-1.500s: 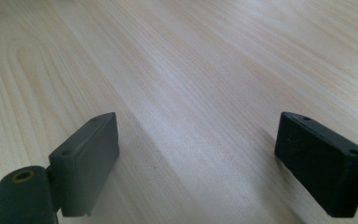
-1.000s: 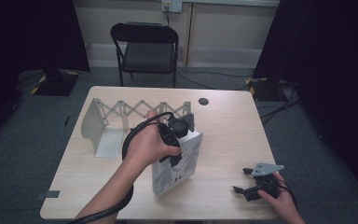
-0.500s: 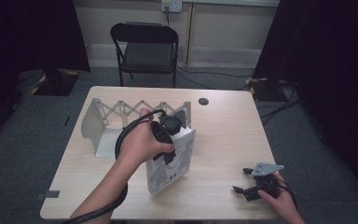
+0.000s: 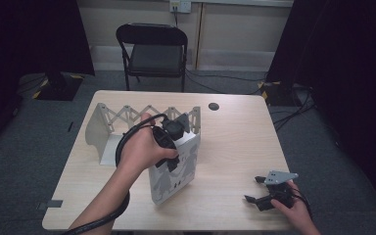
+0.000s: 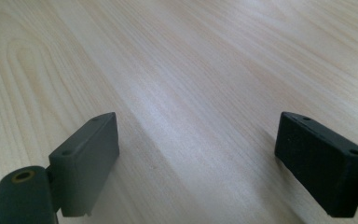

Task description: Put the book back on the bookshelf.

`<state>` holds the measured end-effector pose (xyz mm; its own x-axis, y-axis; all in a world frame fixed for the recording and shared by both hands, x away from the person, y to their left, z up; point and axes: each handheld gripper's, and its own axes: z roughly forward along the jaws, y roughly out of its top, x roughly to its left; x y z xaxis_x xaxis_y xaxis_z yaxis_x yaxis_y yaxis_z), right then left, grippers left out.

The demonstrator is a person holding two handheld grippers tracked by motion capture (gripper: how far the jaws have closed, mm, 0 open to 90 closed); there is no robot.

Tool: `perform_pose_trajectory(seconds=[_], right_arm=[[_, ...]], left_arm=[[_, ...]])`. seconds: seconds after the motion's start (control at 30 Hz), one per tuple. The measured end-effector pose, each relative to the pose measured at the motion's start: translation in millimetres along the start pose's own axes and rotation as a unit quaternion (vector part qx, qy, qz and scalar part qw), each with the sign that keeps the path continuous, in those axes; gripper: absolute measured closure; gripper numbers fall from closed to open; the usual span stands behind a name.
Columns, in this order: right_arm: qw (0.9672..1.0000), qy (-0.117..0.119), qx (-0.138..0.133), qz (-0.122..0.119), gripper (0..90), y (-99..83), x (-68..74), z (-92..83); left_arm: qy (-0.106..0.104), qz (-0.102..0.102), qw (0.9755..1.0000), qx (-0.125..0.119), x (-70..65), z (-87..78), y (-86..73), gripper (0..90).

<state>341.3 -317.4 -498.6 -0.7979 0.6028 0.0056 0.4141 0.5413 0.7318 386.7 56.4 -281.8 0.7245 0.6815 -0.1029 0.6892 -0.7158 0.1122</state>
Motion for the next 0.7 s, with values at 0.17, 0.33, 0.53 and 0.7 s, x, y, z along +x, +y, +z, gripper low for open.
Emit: perform_pose_trajectory(seconds=[0.17,0.33,0.53,0.7], right_arm=[[1.0,0.0,0.0,0.0,13.0,0.0,0.0,0.0],[1.0,0.0,0.0,0.0,13.0,0.0,0.0,0.0],[1.0,0.0,0.0,0.0,13.0,0.0,0.0,0.0],[1.0,0.0,0.0,0.0,13.0,0.0,0.1,0.0]], left_arm=[[0.005,-0.013,0.9999,0.002,5.0,-0.6,0.8,53.1],[0.004,-0.03,0.9995,-0.005,10.9,0.2,3.9,53.1],[0.007,-0.052,0.9986,-0.009,18.5,1.8,8.4,53.1],[0.014,-0.065,0.9977,-0.008,20.2,3.3,11.3,53.1]])
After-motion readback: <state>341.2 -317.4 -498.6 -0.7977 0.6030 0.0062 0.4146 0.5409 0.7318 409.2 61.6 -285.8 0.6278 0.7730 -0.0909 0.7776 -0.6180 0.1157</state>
